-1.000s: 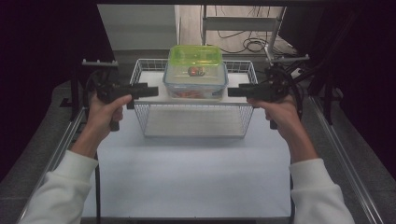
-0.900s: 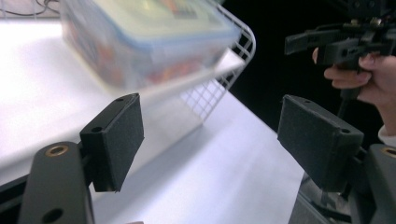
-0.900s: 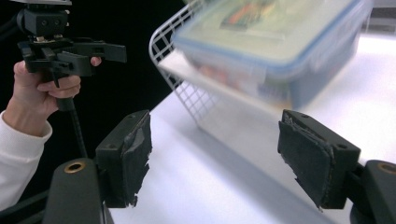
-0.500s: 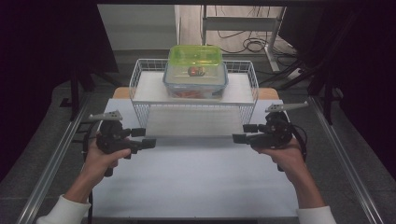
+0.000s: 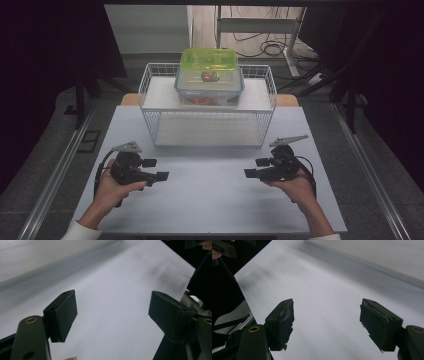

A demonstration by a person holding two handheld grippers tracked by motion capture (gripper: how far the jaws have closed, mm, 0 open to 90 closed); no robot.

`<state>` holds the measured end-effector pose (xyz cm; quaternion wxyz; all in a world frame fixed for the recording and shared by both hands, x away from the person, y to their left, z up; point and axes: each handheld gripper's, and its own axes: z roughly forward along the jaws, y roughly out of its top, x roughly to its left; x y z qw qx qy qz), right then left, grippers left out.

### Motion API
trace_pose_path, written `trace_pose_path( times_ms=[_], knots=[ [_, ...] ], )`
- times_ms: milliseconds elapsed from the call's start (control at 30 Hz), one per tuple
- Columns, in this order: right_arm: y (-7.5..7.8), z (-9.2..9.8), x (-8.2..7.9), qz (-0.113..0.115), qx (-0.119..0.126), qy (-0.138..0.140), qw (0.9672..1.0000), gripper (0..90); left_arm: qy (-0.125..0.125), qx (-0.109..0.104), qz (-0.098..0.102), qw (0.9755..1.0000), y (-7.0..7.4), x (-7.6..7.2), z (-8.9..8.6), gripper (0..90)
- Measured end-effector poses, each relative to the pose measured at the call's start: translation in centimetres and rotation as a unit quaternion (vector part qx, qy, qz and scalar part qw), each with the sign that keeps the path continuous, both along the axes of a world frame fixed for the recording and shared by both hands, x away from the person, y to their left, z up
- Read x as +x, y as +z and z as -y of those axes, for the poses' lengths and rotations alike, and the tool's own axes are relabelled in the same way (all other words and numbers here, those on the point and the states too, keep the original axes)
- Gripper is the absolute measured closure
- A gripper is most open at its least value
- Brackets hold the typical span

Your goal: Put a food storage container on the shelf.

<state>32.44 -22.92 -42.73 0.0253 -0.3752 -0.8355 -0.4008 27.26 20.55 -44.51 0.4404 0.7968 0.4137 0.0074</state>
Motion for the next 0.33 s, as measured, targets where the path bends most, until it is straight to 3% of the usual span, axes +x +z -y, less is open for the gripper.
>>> trace_pose_path(
  times_ms=[333],
  knots=[
    [0.00,0.44,-0.12,0.008,0.005,-0.005,0.9999,26.6,0.009,0.004,0.009,0.9999,0.29,-0.15,-0.21,21.9]
  ],
)
